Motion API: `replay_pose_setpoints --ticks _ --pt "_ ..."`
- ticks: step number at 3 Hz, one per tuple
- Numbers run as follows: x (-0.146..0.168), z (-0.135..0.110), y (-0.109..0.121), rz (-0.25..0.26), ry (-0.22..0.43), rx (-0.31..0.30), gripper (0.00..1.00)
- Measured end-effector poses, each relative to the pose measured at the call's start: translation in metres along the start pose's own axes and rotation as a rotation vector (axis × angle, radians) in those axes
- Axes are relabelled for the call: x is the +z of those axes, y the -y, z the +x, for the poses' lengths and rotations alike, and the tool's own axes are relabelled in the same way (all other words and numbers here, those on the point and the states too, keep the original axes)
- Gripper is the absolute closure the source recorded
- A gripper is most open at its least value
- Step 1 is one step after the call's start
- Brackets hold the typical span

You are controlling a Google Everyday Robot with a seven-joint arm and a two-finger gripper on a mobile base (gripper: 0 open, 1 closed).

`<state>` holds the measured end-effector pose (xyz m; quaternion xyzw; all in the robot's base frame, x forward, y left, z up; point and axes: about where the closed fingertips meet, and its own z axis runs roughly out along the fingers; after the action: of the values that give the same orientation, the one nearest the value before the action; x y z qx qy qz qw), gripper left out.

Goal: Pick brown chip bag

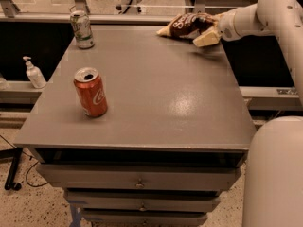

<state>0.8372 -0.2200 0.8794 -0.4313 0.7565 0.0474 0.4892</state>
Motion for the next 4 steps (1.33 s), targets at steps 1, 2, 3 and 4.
replay_pose_setpoints --ticks 1,2,3,4 --pt "0.004 -0.003 -0.003 -0.013 0.001 -0.011 0.65" --pt "0.004 -0.007 -0.005 -0.023 0.008 -0.027 0.87" --pt "0.000 -0.014 -0.008 -0.035 0.028 -0.046 1.00" --pt "-0.008 -0.032 -0.016 -0.051 0.077 -0.074 1.00"
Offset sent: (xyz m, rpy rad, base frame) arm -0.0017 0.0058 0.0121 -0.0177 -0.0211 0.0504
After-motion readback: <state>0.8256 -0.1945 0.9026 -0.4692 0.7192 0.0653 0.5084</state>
